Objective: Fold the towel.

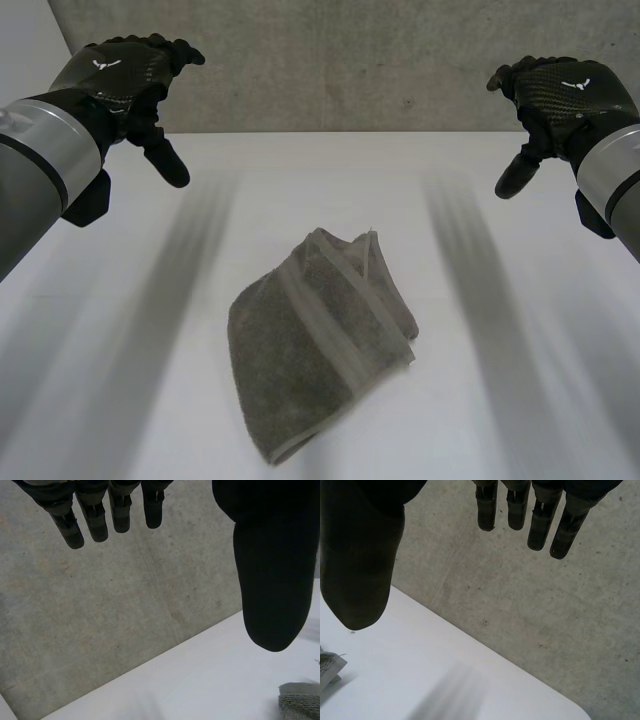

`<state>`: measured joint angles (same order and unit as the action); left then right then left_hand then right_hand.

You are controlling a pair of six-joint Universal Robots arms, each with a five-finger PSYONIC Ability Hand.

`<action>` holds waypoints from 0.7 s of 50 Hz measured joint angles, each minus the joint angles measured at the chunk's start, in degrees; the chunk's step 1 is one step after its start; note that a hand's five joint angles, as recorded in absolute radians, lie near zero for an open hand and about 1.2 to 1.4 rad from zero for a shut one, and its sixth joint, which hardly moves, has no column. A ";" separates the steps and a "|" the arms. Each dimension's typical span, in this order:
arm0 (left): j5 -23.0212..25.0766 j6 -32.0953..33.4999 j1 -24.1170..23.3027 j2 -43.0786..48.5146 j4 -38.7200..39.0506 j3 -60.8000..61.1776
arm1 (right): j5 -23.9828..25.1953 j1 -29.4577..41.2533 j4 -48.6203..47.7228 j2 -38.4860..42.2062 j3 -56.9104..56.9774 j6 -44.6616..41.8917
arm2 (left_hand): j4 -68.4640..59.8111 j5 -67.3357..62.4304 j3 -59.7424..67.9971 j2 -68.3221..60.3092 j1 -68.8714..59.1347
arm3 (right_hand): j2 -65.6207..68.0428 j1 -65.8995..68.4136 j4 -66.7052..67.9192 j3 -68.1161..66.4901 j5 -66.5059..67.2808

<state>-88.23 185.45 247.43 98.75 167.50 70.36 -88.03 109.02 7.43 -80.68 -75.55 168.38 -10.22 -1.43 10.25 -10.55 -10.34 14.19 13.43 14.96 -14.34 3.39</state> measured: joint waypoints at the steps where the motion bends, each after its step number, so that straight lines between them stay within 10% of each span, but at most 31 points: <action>1: 0.10 0.03 -0.04 -0.04 0.03 0.08 | 0.16 -0.01 0.01 0.00 0.05 -0.15 | 0.00 0.00 0.00 0.00 0.00 | 0.00 0.00 0.00 0.00 0.00; 13: 9.98 0.83 -2.08 2.11 1.55 4.33 | 13.08 -0.20 0.49 3.41 -1.08 -19.72 | -1.29 -0.19 1.37 -1.00 -1.34 | 0.00 0.00 0.00 0.00 0.00; 35: 14.34 22.70 -15.81 29.76 18.58 2.65 | 9.92 -2.72 0.48 8.21 -1.89 -24.90 | -34.81 -33.39 34.75 -34.49 -34.59 | 0.00 0.00 0.00 0.00 0.00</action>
<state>-73.88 208.15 231.62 128.51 186.09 73.01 -78.10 106.30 7.90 -72.47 -77.44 143.48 -45.03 -34.82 45.00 -45.04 -44.93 14.19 13.43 14.96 -14.34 3.39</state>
